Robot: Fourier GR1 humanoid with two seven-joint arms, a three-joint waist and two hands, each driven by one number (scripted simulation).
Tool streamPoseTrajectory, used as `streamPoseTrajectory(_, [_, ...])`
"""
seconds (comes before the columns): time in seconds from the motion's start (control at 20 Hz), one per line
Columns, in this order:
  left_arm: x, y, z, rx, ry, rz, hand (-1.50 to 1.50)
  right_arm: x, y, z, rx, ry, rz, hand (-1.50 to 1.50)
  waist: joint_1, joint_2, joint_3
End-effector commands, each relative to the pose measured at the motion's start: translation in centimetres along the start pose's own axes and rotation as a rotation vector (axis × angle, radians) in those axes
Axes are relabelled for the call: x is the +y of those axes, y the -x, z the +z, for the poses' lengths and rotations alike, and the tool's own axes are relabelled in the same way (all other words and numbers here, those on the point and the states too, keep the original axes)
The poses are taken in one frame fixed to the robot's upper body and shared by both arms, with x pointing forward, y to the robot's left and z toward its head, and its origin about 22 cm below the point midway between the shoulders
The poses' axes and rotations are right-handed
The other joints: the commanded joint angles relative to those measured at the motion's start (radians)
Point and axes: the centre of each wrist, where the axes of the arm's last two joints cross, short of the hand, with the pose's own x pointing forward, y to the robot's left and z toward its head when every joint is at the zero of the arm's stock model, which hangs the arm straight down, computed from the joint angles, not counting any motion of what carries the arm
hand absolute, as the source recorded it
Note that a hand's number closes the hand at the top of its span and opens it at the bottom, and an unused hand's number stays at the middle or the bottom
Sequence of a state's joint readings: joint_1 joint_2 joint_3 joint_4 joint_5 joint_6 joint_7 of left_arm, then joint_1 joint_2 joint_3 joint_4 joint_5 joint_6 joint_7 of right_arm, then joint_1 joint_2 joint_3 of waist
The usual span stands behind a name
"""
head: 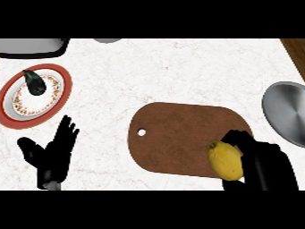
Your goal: Pick the lemon from the cutting board and place it in the pan
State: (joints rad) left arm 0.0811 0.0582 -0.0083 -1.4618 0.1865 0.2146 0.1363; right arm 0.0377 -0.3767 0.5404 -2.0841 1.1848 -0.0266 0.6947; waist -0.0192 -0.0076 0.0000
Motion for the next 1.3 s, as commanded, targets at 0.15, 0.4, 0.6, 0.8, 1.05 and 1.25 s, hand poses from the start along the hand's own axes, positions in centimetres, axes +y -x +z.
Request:
streamPoseTrajectory(0.15, [0.3, 1.3, 1.9, 0.005, 0.014, -0.011, 0.00, -5.1, 2.6, 1.8, 0.093, 0.122, -0.067, 1.50, 0.014, 0.005, 0.000])
streamPoseTrajectory(0.4, [-0.3, -1.1, 0.1, -0.001, 0.036, -0.005, 0.00, -5.5, 3.7, -1.5, 0.161, 0.157, -0.167, 1.50, 0.018, 0.007, 0.000])
streamPoseTrajectory(0.6, [-1.3, 0.8, 0.2, 0.011, 0.005, 0.005, 0.00, -5.4, 7.8, -5.7, 0.197, 0.166, -0.215, 1.50, 0.024, 0.009, 0.001])
streamPoseTrajectory(0.8, [-2.3, -0.3, -0.2, 0.007, 0.036, -0.017, 0.00, -5.4, 10.5, -9.5, 0.234, 0.243, -0.132, 1.50, 0.026, 0.010, 0.000])
streamPoseTrajectory(1.05, [-1.4, -0.2, -0.7, -0.018, 0.058, -0.003, 0.00, -3.1, 16.0, -14.0, 0.276, 0.249, -0.085, 1.50, 0.043, 0.015, 0.001])
streamPoseTrajectory(1.25, [-0.8, 0.2, -1.2, -0.007, 0.039, 0.012, 0.00, -1.4, 21.5, -14.8, 0.288, 0.264, -0.089, 1.50, 0.042, 0.017, 0.002])
